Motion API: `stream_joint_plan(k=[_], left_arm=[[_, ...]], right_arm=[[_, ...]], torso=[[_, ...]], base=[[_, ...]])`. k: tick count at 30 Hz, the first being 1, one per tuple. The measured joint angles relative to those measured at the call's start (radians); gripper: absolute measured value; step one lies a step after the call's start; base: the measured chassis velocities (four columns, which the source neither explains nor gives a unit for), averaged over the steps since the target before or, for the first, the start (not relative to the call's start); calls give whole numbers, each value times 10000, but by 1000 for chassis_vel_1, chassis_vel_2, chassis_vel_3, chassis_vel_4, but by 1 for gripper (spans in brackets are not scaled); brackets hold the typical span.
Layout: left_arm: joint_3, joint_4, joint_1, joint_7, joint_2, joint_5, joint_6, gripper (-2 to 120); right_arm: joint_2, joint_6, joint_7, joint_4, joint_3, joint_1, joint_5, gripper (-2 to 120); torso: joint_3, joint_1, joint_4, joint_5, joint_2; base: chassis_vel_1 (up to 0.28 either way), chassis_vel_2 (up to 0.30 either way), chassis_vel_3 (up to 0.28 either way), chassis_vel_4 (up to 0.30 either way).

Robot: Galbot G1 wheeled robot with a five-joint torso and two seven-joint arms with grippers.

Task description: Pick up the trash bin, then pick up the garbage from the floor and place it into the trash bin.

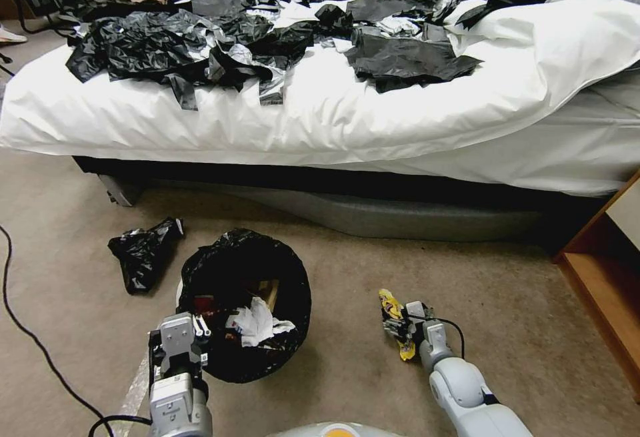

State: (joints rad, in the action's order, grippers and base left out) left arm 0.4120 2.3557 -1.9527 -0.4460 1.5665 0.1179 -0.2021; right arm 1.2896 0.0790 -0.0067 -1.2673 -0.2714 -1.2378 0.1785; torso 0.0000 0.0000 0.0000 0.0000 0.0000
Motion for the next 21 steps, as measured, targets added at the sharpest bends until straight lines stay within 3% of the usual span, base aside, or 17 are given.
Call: stream_joint_plan(k=[5,12,18,21], left_arm=[[-1,-14,-31,-4,-10,12,41,1],[-50,-8,-54,-72,-16,26,66,1],[-69,52,-91,-91,-1,41,90,1],[-68,89,-106,-100,0,46,96,1]], right_arm=[[89,-142,-35,279,-97,-59,-16,93],[319,-395,-58,414,-48,-236,-256,61],[421,-489,-21,688,9,-148,-364,43],[441,-590,-16,785,2,-125,-419,28]], torso=[[0,-1,1,1,0],[0,-1,0,0,0],[0,0,1,0,0],[0,0,1,1,0]], base=[[0,0,0,0],[0,0,0,0],[0,0,0,0],[0,0,0,0]])
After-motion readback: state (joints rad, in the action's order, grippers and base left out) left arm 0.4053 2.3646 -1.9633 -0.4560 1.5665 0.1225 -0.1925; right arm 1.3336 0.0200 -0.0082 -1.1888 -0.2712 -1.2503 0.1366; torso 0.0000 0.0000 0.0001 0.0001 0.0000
